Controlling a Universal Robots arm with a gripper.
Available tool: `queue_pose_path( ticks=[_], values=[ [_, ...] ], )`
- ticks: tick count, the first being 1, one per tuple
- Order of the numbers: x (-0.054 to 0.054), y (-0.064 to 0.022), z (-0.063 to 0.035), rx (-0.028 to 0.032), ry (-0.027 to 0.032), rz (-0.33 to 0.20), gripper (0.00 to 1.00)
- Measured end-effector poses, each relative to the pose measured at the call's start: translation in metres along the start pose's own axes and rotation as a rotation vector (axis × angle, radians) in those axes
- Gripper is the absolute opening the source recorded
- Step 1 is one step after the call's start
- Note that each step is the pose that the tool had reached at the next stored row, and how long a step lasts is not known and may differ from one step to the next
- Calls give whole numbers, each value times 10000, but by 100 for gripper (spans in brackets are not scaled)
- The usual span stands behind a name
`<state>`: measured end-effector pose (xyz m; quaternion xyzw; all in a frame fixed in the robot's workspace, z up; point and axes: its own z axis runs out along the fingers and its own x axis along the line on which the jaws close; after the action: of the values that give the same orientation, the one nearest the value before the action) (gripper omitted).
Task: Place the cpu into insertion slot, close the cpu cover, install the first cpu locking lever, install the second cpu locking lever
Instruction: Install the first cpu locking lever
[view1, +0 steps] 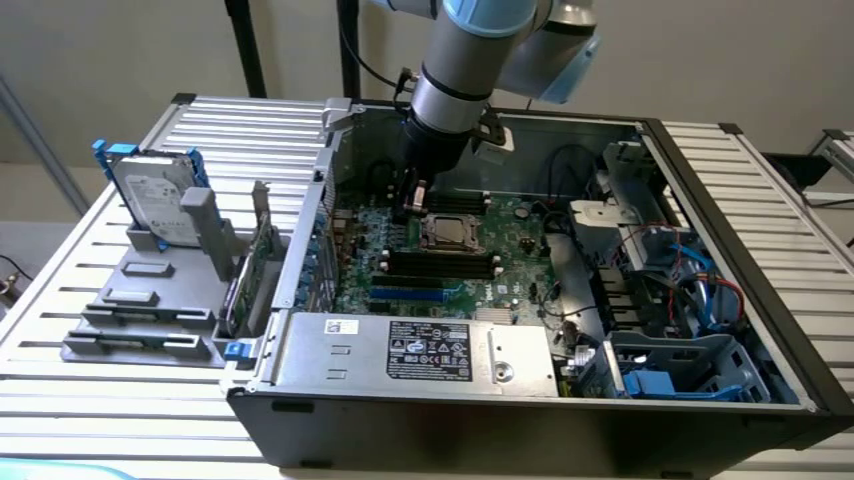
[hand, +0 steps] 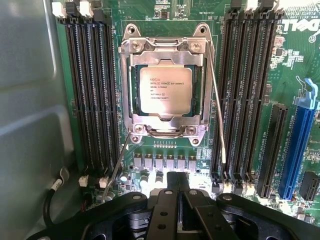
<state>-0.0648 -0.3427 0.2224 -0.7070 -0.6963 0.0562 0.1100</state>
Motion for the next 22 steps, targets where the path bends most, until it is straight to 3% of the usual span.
queue_pose_path(
  ticks=[5, 8, 15, 22],
  values=[
    [0, 0, 0, 0, 1, 0, 11],
    [-22, -10, -18, 1, 56, -14, 11],
    [-68, -176, -109, 2, 103, -19, 11],
    [-69, -285, -110, -19, 238, 251, 11]
  ],
)
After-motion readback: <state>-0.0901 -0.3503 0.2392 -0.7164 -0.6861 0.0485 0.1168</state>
